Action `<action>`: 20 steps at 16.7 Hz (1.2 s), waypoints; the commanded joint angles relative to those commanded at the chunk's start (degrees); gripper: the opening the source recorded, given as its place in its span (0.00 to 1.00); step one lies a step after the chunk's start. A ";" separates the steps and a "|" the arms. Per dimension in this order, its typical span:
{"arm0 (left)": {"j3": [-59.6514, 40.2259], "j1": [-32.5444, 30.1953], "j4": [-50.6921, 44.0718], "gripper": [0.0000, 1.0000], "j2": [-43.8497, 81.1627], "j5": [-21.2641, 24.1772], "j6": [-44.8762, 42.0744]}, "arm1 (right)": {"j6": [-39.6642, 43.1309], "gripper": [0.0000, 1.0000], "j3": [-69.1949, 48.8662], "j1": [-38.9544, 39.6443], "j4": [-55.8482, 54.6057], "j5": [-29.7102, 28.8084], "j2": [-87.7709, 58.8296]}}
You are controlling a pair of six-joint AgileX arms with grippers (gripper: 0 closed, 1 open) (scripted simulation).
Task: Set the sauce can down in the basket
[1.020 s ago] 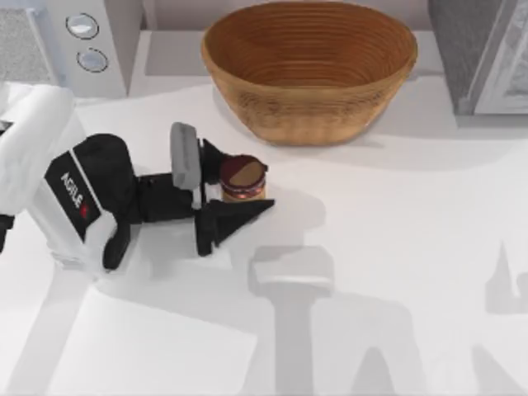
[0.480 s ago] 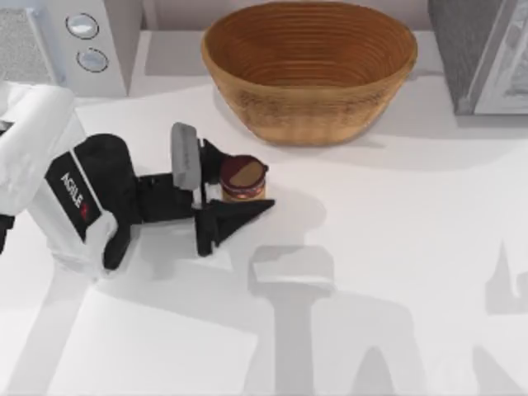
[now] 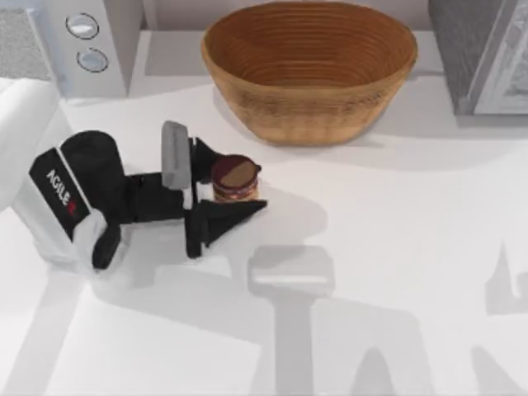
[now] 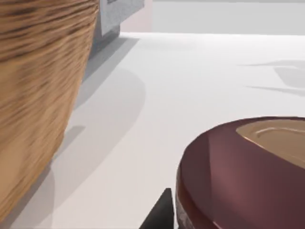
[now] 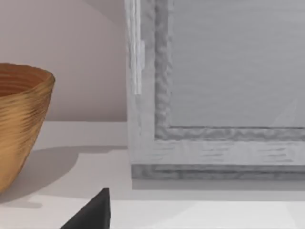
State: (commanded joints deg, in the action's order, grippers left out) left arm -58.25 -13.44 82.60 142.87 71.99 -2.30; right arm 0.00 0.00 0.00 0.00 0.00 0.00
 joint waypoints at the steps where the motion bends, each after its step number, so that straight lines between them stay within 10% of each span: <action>1: 2.02 0.93 -0.70 0.00 -2.13 0.81 -0.35 | 0.00 1.00 0.00 0.00 0.00 0.00 0.00; 12: 27.32 13.63 -9.35 0.00 -31.25 12.36 -5.11 | 0.00 1.00 0.00 0.00 0.00 0.00 0.00; 20: 26.78 12.76 -11.30 0.00 -31.31 10.86 -4.75 | 0.00 1.00 0.00 0.00 0.00 0.00 0.00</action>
State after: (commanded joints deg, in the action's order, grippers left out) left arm -31.47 -0.68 71.30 111.55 82.85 -7.05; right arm 0.00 0.00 0.00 0.00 0.00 0.00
